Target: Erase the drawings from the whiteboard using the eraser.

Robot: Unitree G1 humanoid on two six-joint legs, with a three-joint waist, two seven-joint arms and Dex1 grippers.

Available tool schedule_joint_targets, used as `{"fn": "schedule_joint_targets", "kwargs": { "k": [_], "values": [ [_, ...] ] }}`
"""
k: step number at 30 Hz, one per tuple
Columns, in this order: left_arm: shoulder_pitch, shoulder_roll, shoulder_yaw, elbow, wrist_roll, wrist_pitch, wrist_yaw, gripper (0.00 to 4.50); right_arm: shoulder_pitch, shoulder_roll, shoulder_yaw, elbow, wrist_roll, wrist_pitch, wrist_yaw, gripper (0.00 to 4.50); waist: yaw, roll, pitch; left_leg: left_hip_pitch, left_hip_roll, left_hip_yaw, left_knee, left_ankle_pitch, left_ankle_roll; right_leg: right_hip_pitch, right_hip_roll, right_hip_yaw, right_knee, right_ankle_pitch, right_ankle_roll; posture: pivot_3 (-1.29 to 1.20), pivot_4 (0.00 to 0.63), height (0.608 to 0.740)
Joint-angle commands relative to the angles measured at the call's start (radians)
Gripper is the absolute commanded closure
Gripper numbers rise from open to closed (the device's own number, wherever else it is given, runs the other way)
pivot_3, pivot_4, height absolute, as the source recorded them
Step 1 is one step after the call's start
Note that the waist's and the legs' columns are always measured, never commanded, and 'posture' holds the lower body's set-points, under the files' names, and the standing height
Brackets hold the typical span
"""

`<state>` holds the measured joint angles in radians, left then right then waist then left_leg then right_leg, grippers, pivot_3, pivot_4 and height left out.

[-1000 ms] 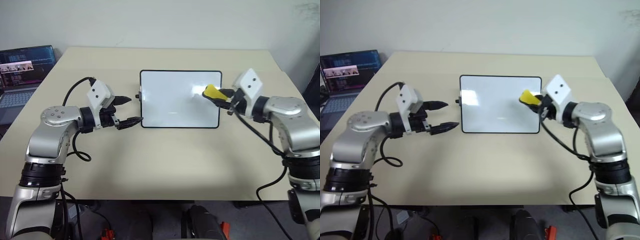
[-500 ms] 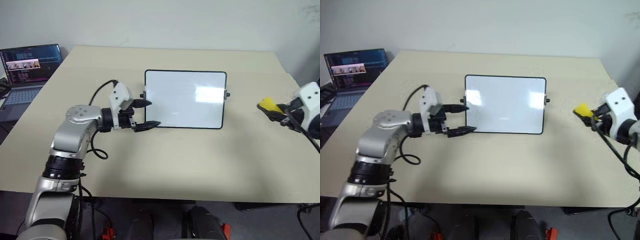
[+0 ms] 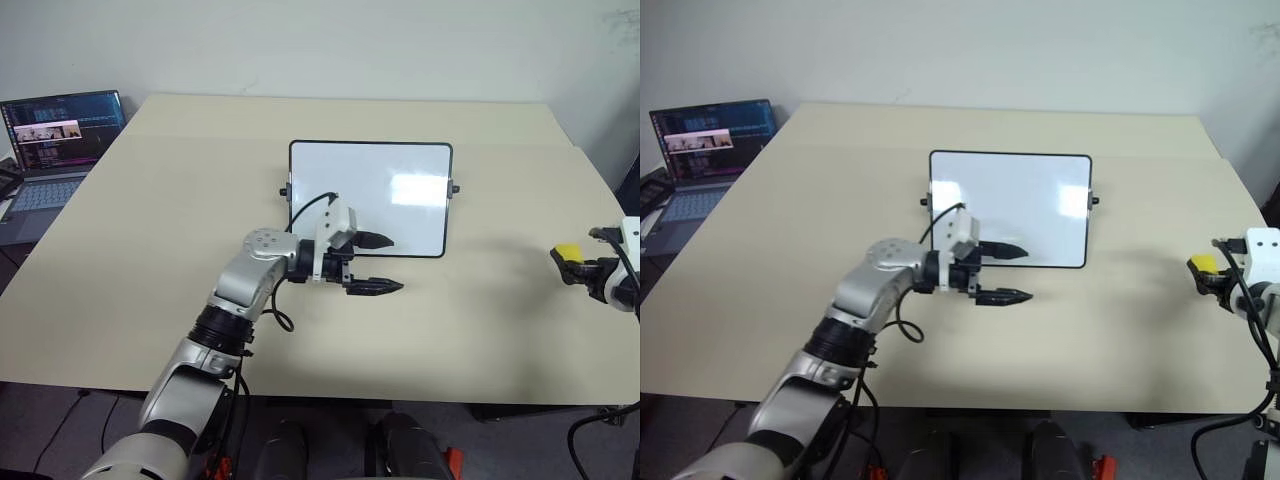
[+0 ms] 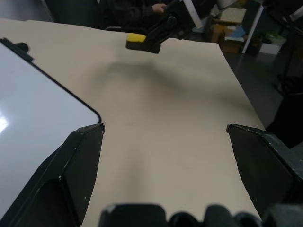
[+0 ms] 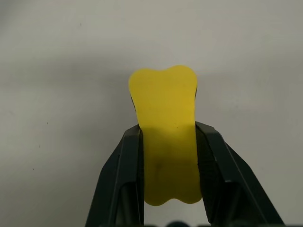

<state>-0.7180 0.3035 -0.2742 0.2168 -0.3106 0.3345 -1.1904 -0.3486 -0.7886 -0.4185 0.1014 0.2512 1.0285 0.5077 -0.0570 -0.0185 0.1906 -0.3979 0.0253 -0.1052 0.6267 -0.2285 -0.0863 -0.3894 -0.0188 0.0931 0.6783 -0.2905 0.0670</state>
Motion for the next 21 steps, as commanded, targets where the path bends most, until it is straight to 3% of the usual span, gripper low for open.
{"fn": "schedule_joint_targets", "kwargs": {
  "k": [1, 8, 10, 12, 18, 21],
  "values": [
    [-0.022, -0.018, 0.009, -0.018, -0.006, -0.015, 0.000, 0.00, -0.012, -0.022, 0.016, 0.037, -0.009, -0.055, 0.003, 3.38, -0.002, 0.000, 0.000, 0.000, 0.000, 0.000, 0.000, 0.000, 0.000, 0.000, 0.000, 0.000, 0.000, 0.000, 0.000, 0.00, 0.150, 0.740],
    [0.007, -0.005, 0.013, -0.062, -0.008, 0.006, 0.007, 0.00, -0.021, -0.042, 0.072, 0.089, -0.010, -0.091, 0.022, 3.38, -0.003, 0.001, 0.000, 0.000, 0.000, 0.000, 0.000, 0.000, 0.000, 0.000, 0.000, 0.000, 0.000, 0.000, 0.000, 0.00, 0.150, 0.740],
    [0.010, -0.001, 0.016, -0.067, -0.008, 0.010, 0.010, 0.00, -0.026, -0.046, 0.077, 0.094, -0.008, -0.093, 0.020, 2.67, -0.003, 0.001, 0.000, 0.001, 0.000, 0.000, 0.000, 0.000, 0.000, 0.000, 0.000, 0.000, 0.000, 0.000, 0.000, 0.00, 0.150, 0.740],
    [0.012, 0.001, 0.019, -0.072, -0.008, 0.012, 0.016, 0.00, -0.033, -0.050, 0.081, 0.104, -0.007, -0.097, 0.020, 2.24, -0.003, 0.001, 0.000, 0.001, 0.000, 0.000, 0.000, 0.000, 0.000, 0.000, 0.000, 0.000, 0.000, 0.000, 0.000, 0.00, 0.150, 0.740],
    [0.020, 0.003, 0.033, -0.088, -0.018, 0.030, 0.047, 0.00, -0.053, -0.063, 0.096, 0.146, -0.008, -0.106, 0.026, 0.12, -0.001, 0.001, 0.000, 0.000, 0.000, 0.000, 0.000, 0.000, 0.000, 0.000, 0.000, 0.000, 0.000, 0.000, 0.000, 0.00, 0.150, 0.740],
    [0.027, 0.009, 0.051, -0.101, -0.026, 0.047, 0.070, 0.00, -0.056, -0.070, 0.097, 0.146, 0.001, -0.102, 0.038, 0.05, -0.002, 0.001, 0.000, 0.001, 0.000, 0.000, 0.000, 0.000, 0.000, 0.000, 0.000, 0.000, 0.000, 0.000, 0.000, 0.00, 0.150, 0.740]
  ]
}}
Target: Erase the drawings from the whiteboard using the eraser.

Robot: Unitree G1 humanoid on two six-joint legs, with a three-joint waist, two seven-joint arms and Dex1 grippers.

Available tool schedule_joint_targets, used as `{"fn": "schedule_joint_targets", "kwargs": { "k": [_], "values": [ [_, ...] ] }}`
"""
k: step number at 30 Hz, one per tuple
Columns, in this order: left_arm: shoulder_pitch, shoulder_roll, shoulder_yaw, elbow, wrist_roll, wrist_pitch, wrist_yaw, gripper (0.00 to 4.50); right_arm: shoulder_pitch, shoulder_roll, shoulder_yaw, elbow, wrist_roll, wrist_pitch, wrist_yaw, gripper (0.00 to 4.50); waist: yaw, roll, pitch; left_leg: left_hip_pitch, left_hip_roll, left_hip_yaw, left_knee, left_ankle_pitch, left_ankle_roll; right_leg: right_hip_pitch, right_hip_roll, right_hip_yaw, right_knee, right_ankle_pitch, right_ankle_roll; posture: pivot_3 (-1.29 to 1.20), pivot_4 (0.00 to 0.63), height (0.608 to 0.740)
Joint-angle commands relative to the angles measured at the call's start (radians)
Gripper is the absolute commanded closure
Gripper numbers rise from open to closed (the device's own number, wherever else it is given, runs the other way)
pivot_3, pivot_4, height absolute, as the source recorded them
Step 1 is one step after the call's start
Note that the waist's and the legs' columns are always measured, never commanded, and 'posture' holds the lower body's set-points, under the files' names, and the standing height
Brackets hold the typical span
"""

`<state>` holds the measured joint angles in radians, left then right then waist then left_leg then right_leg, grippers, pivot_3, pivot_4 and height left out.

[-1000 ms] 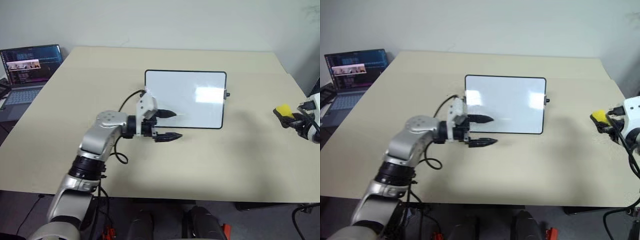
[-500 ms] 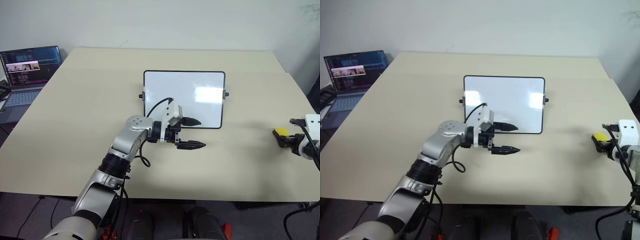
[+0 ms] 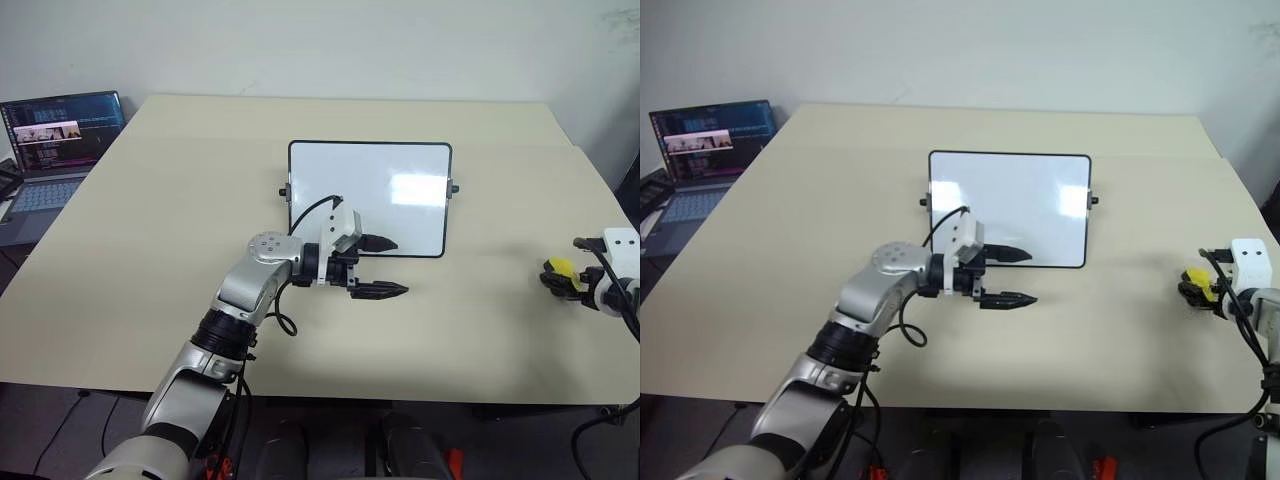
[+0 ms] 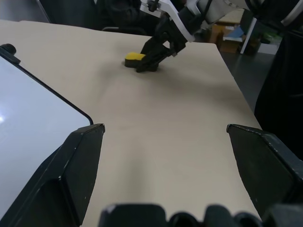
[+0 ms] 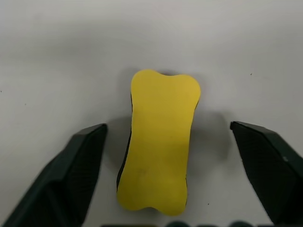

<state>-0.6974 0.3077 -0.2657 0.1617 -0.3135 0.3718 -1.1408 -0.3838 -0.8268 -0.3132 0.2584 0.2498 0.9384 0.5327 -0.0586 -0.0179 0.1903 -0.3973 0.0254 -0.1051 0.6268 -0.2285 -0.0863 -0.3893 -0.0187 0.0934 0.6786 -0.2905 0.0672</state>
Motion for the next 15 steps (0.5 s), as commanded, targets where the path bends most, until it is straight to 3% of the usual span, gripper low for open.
{"fn": "schedule_joint_targets", "kwargs": {
  "k": [1, 5, 7, 11, 15],
  "values": [
    [0.009, 0.010, 0.049, -0.053, -0.026, 0.014, 0.026, 0.00, -0.020, -0.037, -0.011, -0.018, 0.006, -0.007, 0.016, 0.05, 0.000, 0.000, 0.000, 0.000, 0.000, 0.000, 0.000, 0.000, 0.000, 0.000, 0.000, 0.000, 0.000, 0.000, 0.000, 0.00, 0.150, 0.740],
    [0.012, 0.033, 0.092, -0.073, -0.031, 0.024, 0.052, 0.00, -0.014, -0.068, -0.031, -0.077, 0.013, 0.010, 0.017, 0.05, 0.000, 0.000, 0.000, 0.000, 0.000, 0.000, 0.000, 0.000, 0.000, 0.000, 0.000, 0.000, 0.000, 0.000, 0.000, 0.00, 0.150, 0.740],
    [-0.006, 0.046, 0.200, -0.069, -0.050, 0.008, 0.140, 0.00, -0.068, -0.065, -0.076, -0.162, 0.037, 0.006, -0.012, 0.05, -0.003, 0.001, 0.000, 0.000, 0.000, 0.000, 0.000, 0.000, 0.000, 0.000, 0.000, 0.000, 0.000, 0.000, 0.000, 0.00, 0.150, 0.740],
    [-0.027, 0.061, 0.376, -0.045, -0.072, -0.029, 0.306, 0.00, -0.150, 0.045, -0.103, -0.181, 0.055, -0.141, -0.076, 0.05, -0.020, 0.001, 0.001, 0.001, 0.001, 0.000, 0.000, 0.000, 0.000, 0.000, 0.000, 0.001, 0.000, 0.000, 0.000, 0.00, 0.150, 0.740],
    [-0.030, 0.087, 0.480, 0.013, -0.031, -0.094, 0.453, 0.00, -0.202, 0.187, -0.104, -0.024, 0.023, -0.408, -0.158, 0.05, -0.021, -0.003, -0.001, 0.001, 0.001, -0.001, 0.000, 0.000, 0.000, 0.002, 0.000, -0.001, -0.001, 0.000, 0.000, 0.00, 0.150, 0.740]
  ]
}}
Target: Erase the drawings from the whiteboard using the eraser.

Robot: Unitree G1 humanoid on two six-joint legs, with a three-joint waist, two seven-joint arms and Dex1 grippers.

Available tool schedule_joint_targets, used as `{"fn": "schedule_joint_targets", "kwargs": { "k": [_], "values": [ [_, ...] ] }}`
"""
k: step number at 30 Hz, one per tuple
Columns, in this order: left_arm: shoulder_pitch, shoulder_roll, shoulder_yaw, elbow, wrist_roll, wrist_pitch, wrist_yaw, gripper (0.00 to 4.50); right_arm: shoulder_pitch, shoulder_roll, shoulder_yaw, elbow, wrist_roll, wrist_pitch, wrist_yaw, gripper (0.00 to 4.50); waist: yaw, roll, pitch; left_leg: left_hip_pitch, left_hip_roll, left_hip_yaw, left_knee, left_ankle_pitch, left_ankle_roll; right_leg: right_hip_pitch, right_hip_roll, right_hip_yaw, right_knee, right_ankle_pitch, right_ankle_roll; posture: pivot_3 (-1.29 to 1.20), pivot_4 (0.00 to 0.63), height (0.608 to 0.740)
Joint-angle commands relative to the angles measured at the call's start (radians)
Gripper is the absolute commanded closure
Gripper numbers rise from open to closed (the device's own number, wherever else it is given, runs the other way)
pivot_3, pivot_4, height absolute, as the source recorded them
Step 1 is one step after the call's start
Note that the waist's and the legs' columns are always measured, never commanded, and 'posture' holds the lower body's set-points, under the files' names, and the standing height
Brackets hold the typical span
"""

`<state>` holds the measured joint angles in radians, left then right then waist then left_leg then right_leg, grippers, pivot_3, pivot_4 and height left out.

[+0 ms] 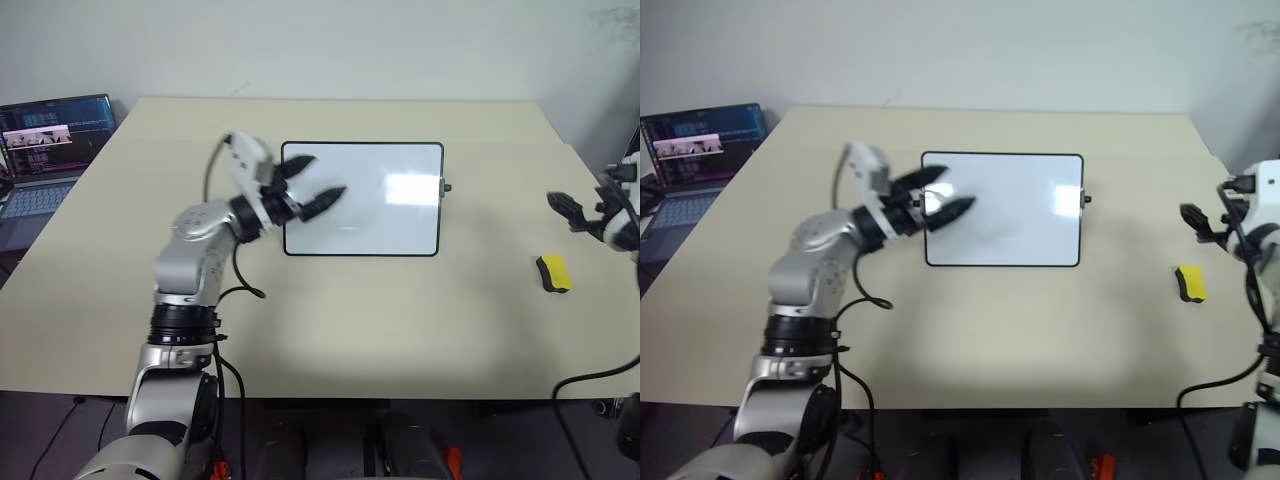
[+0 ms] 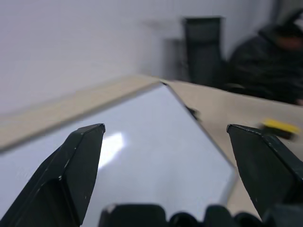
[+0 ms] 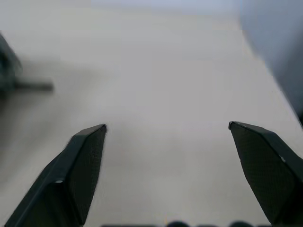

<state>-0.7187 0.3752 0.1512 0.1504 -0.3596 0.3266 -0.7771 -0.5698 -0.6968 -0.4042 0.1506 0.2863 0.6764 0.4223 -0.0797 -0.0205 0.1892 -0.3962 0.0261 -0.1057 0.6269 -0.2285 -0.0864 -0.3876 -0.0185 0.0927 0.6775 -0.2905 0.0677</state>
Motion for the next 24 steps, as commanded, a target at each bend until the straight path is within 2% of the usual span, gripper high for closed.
{"fn": "schedule_joint_targets", "kwargs": {
  "k": [1, 5, 9, 18, 24],
  "values": [
    [-0.008, 0.022, 0.068, 0.032, 0.019, -0.057, 0.104, 0.00, -0.021, 0.070, -0.013, 0.105, -0.012, -0.169, -0.052, 0.05, 0.000, 0.000, 0.000, 0.000, 0.000, 0.000, 0.000, 0.000, 0.000, 0.000, 0.000, 0.000, 0.000, 0.000, 0.000, 0.00, 0.150, 0.740],
    [0.035, 0.023, 0.130, 0.125, 0.074, -0.140, 0.261, 0.00, -0.035, 0.179, 0.027, 0.245, -0.045, -0.408, -0.077, 0.05, 0.006, 0.001, 0.001, -0.002, -0.001, 0.000, 0.000, 0.000, 0.000, -0.002, -0.001, 0.000, 0.000, 0.000, 0.000, 0.00, 0.150, 0.740],
    [0.120, 0.000, 0.128, 0.181, 0.121, -0.235, 0.334, 0.00, -0.038, 0.250, 0.035, 0.363, -0.034, -0.532, -0.079, 0.05, 0.005, 0.001, 0.001, -0.002, -0.001, 0.000, -0.001, 0.000, 0.000, -0.002, -0.002, 0.000, 0.000, 0.000, 0.000, 0.00, 0.150, 0.740],
    [0.200, -0.051, 0.116, 0.315, 0.168, -0.381, 0.438, 0.00, -0.033, 0.371, 0.084, 0.433, -0.024, -0.660, -0.067, 0.05, 0.004, 0.001, 0.001, -0.001, -0.001, 0.000, 0.000, 0.000, 0.000, -0.002, -0.002, 0.000, 0.002, 0.000, 0.000, 0.00, 0.150, 0.740],
    [0.192, -0.081, 0.086, 0.423, 0.186, -0.439, 0.444, 0.00, -0.038, 0.397, 0.118, 0.494, -0.060, -0.715, -0.109, 0.05, 0.004, 0.001, 0.001, -0.001, -0.001, 0.000, 0.000, 0.000, 0.000, -0.002, -0.001, 0.000, 0.002, 0.000, 0.000, 0.00, 0.150, 0.740]
  ]
}}
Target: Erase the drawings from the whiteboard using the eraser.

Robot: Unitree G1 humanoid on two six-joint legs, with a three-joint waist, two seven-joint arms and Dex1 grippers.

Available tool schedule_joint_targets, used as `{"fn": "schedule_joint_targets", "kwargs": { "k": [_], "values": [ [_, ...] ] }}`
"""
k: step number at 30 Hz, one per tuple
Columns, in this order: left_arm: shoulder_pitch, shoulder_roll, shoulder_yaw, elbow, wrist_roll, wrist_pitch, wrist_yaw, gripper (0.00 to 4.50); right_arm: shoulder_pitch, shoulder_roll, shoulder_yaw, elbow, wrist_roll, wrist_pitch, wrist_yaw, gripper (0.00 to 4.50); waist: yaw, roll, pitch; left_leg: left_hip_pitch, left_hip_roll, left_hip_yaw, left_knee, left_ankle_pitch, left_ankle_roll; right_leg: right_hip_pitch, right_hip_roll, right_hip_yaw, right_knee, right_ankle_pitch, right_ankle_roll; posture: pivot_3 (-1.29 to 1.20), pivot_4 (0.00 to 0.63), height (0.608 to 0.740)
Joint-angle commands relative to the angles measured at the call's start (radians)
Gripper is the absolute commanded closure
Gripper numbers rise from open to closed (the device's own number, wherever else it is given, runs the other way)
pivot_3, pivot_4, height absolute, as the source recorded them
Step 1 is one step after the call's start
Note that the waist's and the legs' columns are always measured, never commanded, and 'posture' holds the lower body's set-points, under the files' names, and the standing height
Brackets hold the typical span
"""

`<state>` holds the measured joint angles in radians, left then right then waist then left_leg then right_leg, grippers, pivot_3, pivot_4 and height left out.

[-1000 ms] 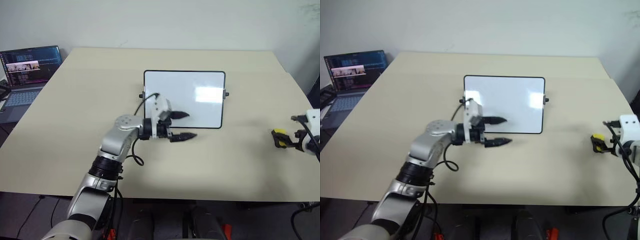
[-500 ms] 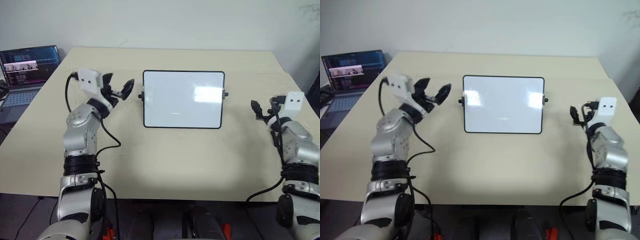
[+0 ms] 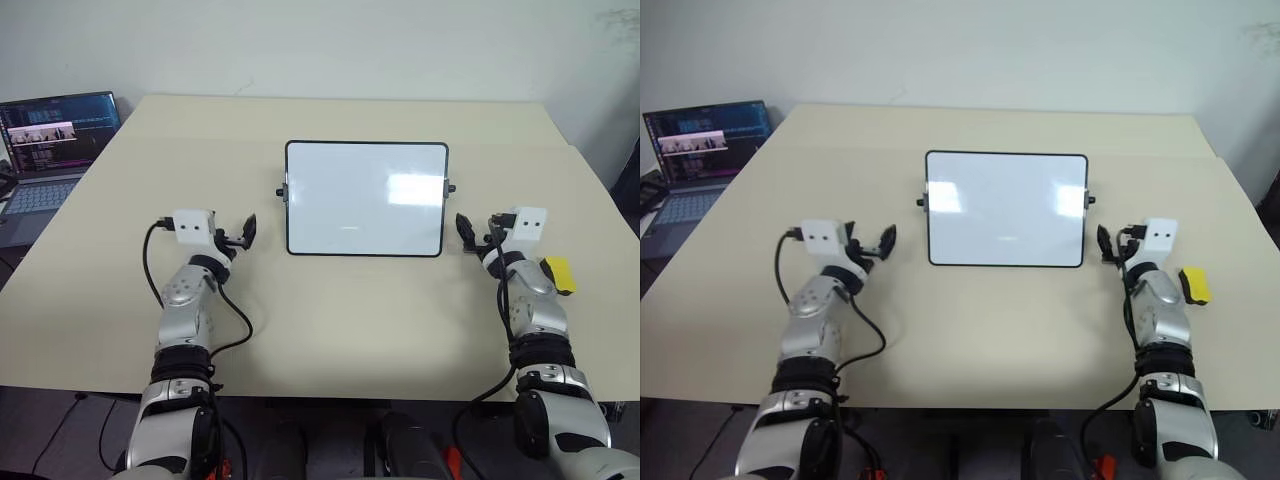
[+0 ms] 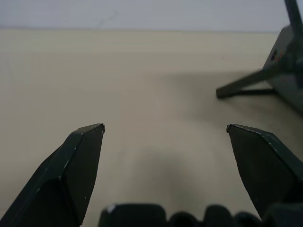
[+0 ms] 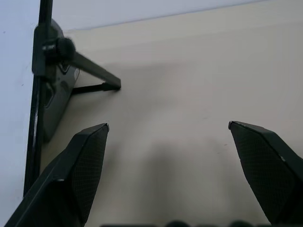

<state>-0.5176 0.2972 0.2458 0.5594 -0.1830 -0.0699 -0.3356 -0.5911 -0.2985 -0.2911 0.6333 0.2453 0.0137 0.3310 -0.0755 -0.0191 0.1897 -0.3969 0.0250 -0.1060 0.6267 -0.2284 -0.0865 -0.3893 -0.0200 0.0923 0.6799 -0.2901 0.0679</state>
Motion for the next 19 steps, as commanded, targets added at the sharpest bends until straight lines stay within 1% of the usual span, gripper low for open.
{"fn": "schedule_joint_targets", "kwargs": {
  "k": [1, 6, 16, 19],
  "values": [
    [-0.008, -0.005, -0.009, 0.024, 0.007, -0.048, -0.001, 0.00, -0.015, 0.000, 0.011, 0.019, -0.027, -0.068, -0.023, 0.05, 0.000, 0.000, 0.000, 0.000, 0.000, 0.000, 0.000, 0.000, 0.000, 0.000, 0.000, 0.000, 0.000, 0.000, 0.000, 0.00, 0.150, 0.740],
    [-0.009, -0.006, -0.007, 0.065, -0.004, -0.074, -0.022, 0.00, -0.006, 0.025, 0.010, -0.003, -0.030, -0.145, -0.063, 0.05, -0.006, 0.000, 0.000, 0.000, 0.000, 0.000, 0.000, 0.000, 0.000, 0.000, 0.000, 0.000, 0.000, 0.000, 0.000, 0.00, 0.150, 0.740],
    [-0.062, 0.026, 0.009, 0.139, -0.010, -0.128, -0.044, 0.00, -0.008, 0.104, 0.058, 0.021, -0.077, -0.180, -0.159, 0.05, -0.007, 0.000, 0.000, 0.000, 0.000, 0.000, 0.000, 0.000, 0.000, 0.000, 0.000, 0.000, 0.000, 0.000, 0.000, 0.00, 0.150, 0.740],
    [-0.056, 0.025, 0.003, 0.120, -0.006, -0.131, -0.038, 0.00, 0.009, 0.125, 0.073, 0.040, -0.096, -0.198, -0.186, 0.05, -0.008, 0.000, 0.000, 0.001, 0.000, 0.000, 0.000, 0.000, 0.000, 0.000, 0.000, 0.000, 0.000, 0.000, 0.000, 0.00, 0.150, 0.740]
  ]
}}
